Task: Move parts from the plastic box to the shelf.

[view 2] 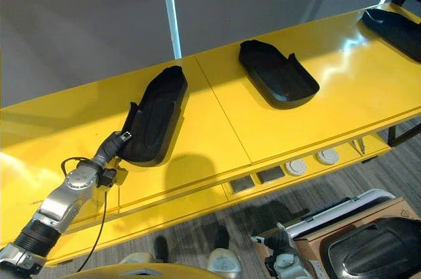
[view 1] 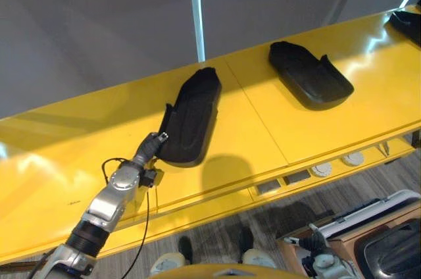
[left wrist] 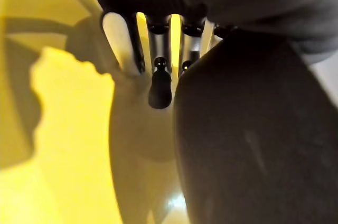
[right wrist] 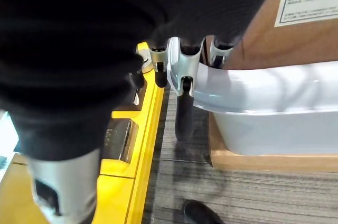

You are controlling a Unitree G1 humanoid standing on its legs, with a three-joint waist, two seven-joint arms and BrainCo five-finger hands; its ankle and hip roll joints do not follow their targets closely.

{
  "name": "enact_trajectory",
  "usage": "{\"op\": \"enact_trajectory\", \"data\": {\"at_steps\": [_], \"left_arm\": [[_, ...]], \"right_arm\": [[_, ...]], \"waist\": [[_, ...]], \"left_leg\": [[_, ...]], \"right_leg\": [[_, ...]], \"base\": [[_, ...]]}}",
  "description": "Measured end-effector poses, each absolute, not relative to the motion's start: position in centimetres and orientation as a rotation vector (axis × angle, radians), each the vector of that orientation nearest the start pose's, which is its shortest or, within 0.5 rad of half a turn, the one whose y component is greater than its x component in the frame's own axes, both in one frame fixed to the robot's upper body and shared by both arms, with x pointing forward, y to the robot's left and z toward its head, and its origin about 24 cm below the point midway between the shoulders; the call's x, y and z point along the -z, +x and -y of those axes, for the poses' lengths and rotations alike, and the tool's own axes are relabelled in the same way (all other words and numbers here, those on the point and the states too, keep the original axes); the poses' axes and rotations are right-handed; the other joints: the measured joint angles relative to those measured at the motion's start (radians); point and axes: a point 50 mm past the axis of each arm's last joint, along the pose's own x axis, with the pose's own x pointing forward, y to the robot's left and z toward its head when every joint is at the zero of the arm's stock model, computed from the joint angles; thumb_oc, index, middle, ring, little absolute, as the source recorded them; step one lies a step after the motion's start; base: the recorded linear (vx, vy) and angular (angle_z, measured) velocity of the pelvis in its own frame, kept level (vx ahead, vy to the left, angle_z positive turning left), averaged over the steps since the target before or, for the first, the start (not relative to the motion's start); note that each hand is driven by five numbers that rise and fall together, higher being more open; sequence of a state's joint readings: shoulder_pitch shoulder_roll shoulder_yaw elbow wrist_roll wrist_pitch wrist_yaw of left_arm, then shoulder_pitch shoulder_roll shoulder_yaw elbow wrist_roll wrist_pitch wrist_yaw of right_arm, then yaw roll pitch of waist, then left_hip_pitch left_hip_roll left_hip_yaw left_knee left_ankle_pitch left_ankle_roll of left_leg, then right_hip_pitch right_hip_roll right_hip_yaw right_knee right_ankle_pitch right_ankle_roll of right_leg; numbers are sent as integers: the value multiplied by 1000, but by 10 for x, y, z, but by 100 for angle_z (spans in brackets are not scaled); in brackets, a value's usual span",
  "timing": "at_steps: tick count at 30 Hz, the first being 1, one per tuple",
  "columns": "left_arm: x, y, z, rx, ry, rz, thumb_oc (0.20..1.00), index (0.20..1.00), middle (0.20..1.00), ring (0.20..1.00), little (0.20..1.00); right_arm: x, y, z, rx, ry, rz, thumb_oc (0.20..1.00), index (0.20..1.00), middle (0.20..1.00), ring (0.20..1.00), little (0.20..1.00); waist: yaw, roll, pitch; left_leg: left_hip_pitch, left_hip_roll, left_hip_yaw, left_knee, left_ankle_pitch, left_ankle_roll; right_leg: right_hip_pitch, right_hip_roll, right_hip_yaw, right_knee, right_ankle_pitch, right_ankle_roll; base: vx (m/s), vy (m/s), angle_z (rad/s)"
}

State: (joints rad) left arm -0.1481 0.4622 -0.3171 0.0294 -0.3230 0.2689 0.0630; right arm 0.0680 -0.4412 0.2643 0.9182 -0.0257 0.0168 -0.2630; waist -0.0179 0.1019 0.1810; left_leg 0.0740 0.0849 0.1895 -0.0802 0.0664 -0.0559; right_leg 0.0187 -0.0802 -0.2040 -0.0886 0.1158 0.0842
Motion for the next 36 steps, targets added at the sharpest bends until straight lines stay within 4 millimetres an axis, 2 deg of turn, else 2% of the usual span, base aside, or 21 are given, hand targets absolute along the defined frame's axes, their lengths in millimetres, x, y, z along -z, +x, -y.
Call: {"op": "enact_trajectory", "data": {"at_steps": [5,8,9,11,16,24,25,26,36], "left_arm": [[-26,268,-168,148,209,-295,200,200,200,200,200],[-11,269,-175,23,201,-327,200,200,200,200,200],[-1,269,-183,-40,209,-352,200,200,200,200,200],[6,269,-188,-93,235,-357,200,200,200,200,200],[8,265,-189,-113,243,-364,200,200,200,200,200],[14,262,-189,-116,244,-387,200,200,200,200,200],[17,261,-190,-121,242,-399,423,423,423,423,423],[19,261,-191,-143,201,-410,1000,1000,1000,1000,1000],[29,265,-193,-209,46,-445,1000,1000,1000,1000,1000]], "right_arm": [[121,124,287,185,-679,-962,1000,1000,1000,1000,1000],[121,122,288,188,-682,-970,1000,1000,1000,1000,1000],[122,121,288,186,-686,-972,1000,1000,1000,1000,1000],[122,120,287,184,-687,-981,1000,1000,1000,1000,1000],[124,118,286,184,-682,-989,1000,1000,1000,1000,1000],[130,111,280,179,-663,-1039,1000,1000,1000,1000,1000],[131,110,280,178,-665,-1045,1000,1000,1000,1000,1000],[131,110,280,173,-667,-1045,1000,1000,1000,1000,1000],[134,109,275,162,-662,-1055,1000,1000,1000,1000,1000]], "waist": [[-1,7,-5],[-3,12,-24],[-10,17,-39],[-4,17,-45],[16,10,-49],[22,-10,-85],[21,-10,-95],[19,-12,-101],[21,-15,-122]], "left_leg": [[8,0,-1,-3,-1,1],[14,1,0,-5,-8,-7],[14,2,0,-5,-8,-7],[12,7,0,-5,-8,-8],[9,11,-4,-5,-8,-8],[15,11,-7,-5,-7,-8],[15,11,-7,-5,-7,-8],[16,11,-6,-5,-7,-8],[15,11,-7,-5,-8,-9]], "right_leg": [[9,1,0,0,0,-1],[15,1,0,0,-3,-5],[18,2,0,0,-3,-5],[17,7,0,0,-5,-8],[17,12,-1,0,-5,-8],[21,13,-3,0,-5,-8],[21,13,-2,0,-6,-9],[22,13,-2,0,-6,-8],[19,13,1,0,-6,-8]], "base": [[0,0,0],[3,-25,-1],[-14,-40,-2],[-41,-36,-3],[-8,-5,0],[0,0,0],[0,0,0],[0,0,0],[3,3,0]]}}
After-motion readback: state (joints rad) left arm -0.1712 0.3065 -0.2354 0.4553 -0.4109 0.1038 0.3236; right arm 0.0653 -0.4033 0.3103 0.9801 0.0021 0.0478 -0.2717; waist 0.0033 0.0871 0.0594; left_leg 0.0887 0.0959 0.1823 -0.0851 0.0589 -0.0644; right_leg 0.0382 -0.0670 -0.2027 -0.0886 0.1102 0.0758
